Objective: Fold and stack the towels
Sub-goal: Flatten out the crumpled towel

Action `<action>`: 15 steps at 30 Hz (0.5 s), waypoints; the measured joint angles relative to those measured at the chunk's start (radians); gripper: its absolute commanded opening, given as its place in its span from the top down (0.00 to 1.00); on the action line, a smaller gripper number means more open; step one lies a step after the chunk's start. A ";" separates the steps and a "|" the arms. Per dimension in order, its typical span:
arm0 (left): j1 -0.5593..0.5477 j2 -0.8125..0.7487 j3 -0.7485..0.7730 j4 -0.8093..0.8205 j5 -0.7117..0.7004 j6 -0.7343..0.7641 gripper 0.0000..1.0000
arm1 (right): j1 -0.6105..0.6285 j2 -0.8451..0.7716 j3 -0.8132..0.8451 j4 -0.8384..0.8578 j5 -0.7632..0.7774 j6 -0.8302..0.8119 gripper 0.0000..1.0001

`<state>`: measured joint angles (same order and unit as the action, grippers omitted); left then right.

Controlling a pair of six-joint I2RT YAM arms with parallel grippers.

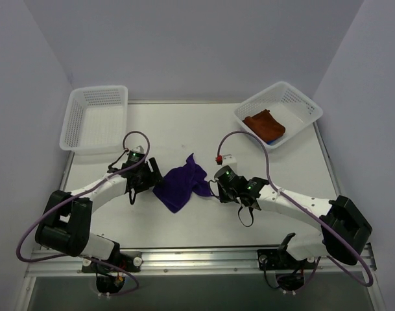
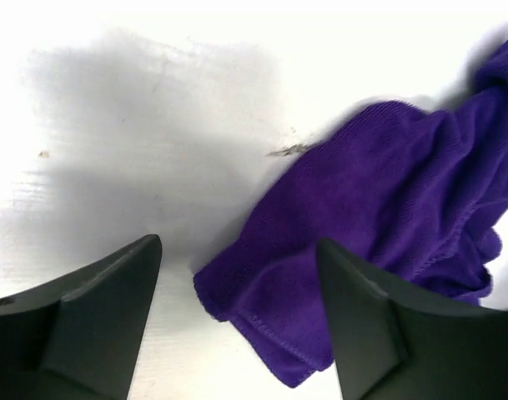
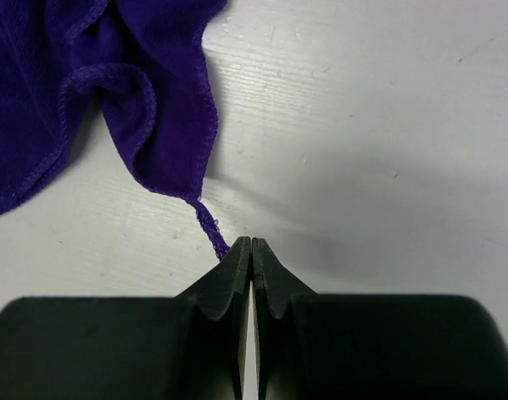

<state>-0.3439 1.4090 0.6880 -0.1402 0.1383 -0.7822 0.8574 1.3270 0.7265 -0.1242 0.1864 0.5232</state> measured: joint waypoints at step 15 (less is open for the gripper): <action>-0.250 -0.285 -0.129 -0.110 0.040 0.013 0.15 | 0.040 0.060 0.000 0.016 0.031 -0.001 1.00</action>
<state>-0.5938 1.1244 0.5594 -0.2501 0.1783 -0.7696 0.8978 1.3865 0.7269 -0.1081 0.2176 0.5224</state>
